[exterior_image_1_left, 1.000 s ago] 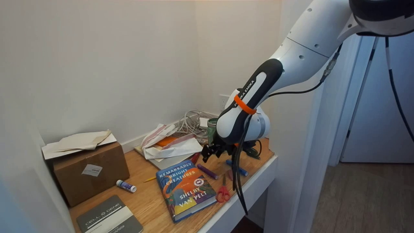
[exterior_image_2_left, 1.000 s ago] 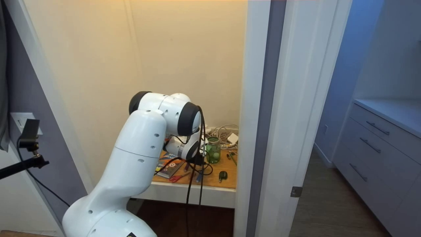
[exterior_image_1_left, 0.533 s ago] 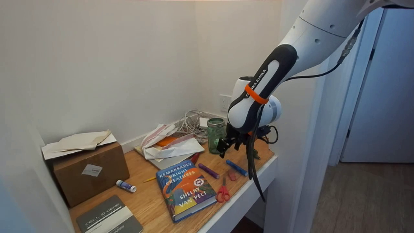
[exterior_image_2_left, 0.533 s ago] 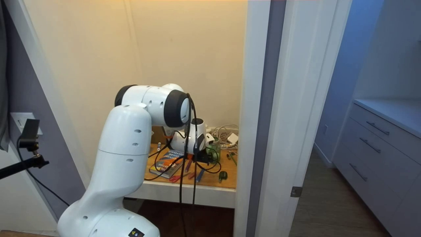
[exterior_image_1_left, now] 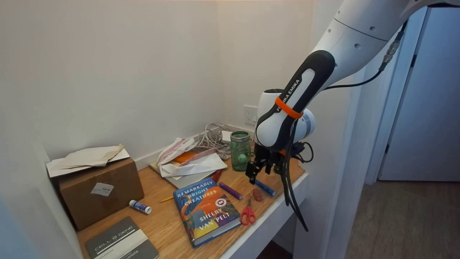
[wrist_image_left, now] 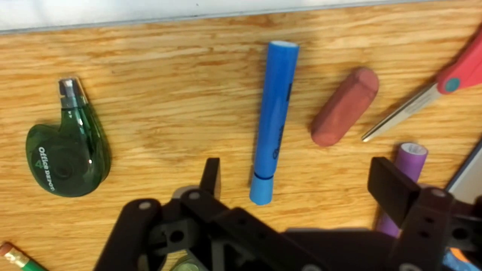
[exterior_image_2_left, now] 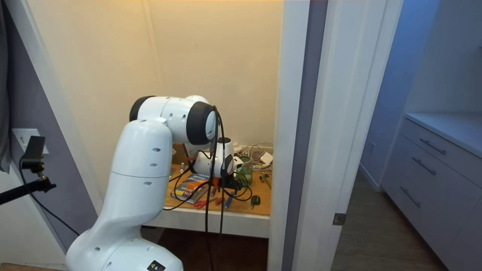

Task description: Put the purple marker on the table then put the blue marker on top of the glass jar

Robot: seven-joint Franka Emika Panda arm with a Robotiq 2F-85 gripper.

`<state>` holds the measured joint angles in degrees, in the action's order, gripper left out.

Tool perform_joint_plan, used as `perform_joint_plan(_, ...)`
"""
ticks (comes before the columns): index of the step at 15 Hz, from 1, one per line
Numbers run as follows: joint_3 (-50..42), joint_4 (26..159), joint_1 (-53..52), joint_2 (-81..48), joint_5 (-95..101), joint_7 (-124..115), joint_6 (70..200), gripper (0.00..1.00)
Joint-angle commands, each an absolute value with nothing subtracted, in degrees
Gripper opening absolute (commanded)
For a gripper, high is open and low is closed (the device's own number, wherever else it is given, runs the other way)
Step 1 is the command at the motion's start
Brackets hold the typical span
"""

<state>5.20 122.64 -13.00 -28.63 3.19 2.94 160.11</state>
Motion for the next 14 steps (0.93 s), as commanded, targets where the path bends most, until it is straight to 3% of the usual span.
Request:
perform_joint_plan(1, 3.1, 123.2, -14.3, -29.4, 6.4, -0.1, 162.4, 1.0)
perform_joint_plan(6, 2.8, 122.6, -14.2, -31.5, 5.9, -1.2, 165.0, 1.0)
perform_joint_plan(8, 2.2, 122.5, -14.6, -32.1, 6.1, -1.9, 165.8, 0.74)
perform_joint_plan(14, 2.3, 122.9, -14.4, -32.0, 5.5, -2.6, 166.8, 0.29)
